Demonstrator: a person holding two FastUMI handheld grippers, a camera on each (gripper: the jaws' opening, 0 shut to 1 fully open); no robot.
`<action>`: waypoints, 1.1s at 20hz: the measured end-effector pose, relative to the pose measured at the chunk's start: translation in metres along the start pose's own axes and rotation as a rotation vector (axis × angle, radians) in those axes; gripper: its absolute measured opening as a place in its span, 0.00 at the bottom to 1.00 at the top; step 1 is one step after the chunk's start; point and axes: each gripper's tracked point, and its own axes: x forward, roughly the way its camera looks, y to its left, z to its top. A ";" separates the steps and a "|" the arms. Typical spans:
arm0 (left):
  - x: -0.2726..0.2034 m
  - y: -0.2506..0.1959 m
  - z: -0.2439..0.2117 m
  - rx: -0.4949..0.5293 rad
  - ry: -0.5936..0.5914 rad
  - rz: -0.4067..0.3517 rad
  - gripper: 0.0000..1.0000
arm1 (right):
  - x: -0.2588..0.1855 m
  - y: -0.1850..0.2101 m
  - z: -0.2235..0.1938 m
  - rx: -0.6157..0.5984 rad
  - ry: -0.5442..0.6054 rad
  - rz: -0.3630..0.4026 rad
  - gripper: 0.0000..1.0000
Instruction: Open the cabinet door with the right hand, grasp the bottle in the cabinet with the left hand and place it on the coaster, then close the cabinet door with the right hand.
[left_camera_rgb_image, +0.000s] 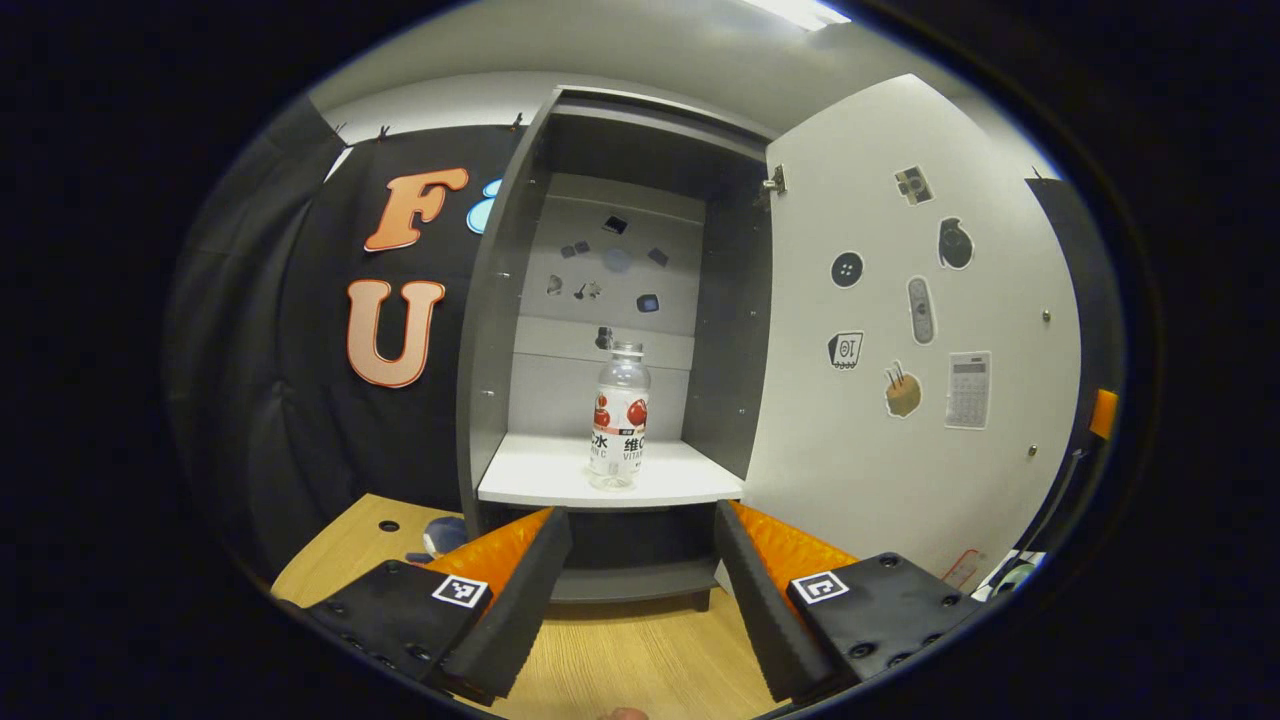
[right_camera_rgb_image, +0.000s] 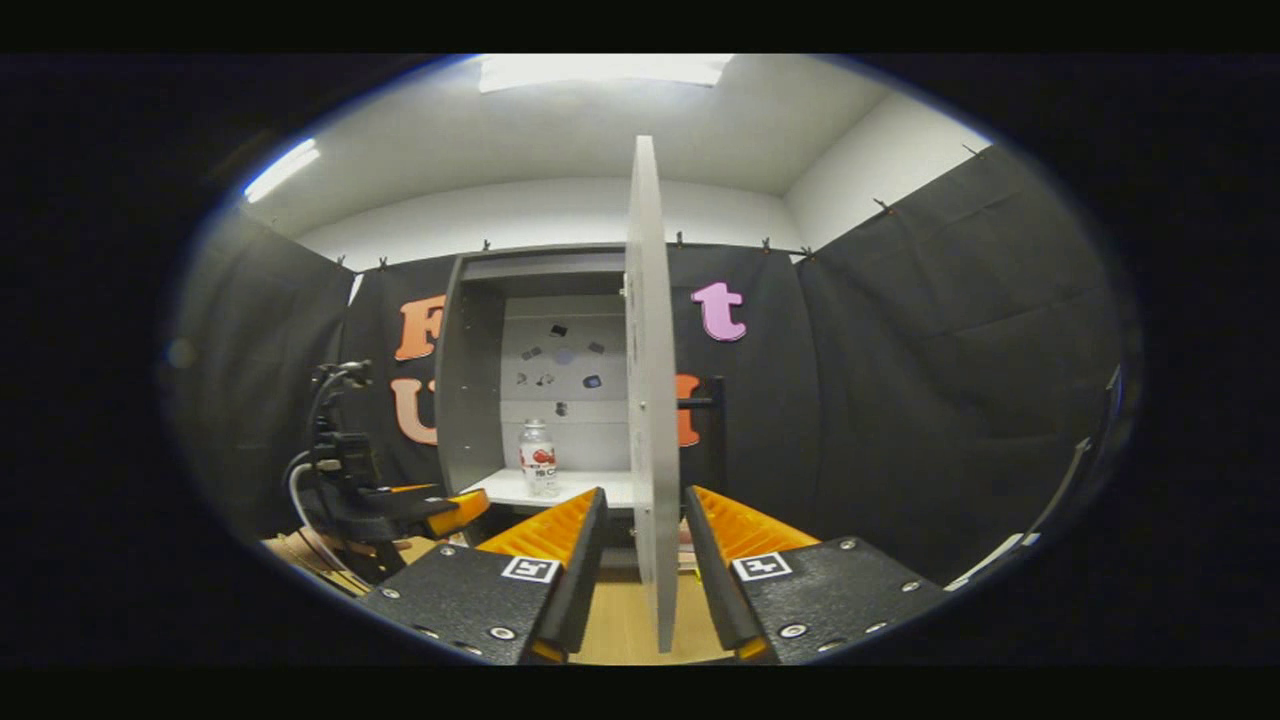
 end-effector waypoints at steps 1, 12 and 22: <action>0.011 0.003 -0.001 0.004 0.001 -0.006 0.94 | 0.003 0.008 -0.002 -0.003 0.004 0.006 0.52; 0.144 0.043 -0.010 0.081 0.012 -0.110 0.95 | 0.086 0.091 -0.015 -0.059 -0.042 -0.054 0.93; 0.226 0.025 -0.011 0.085 0.015 -0.256 0.94 | 0.142 0.137 -0.058 0.002 0.063 -0.128 0.93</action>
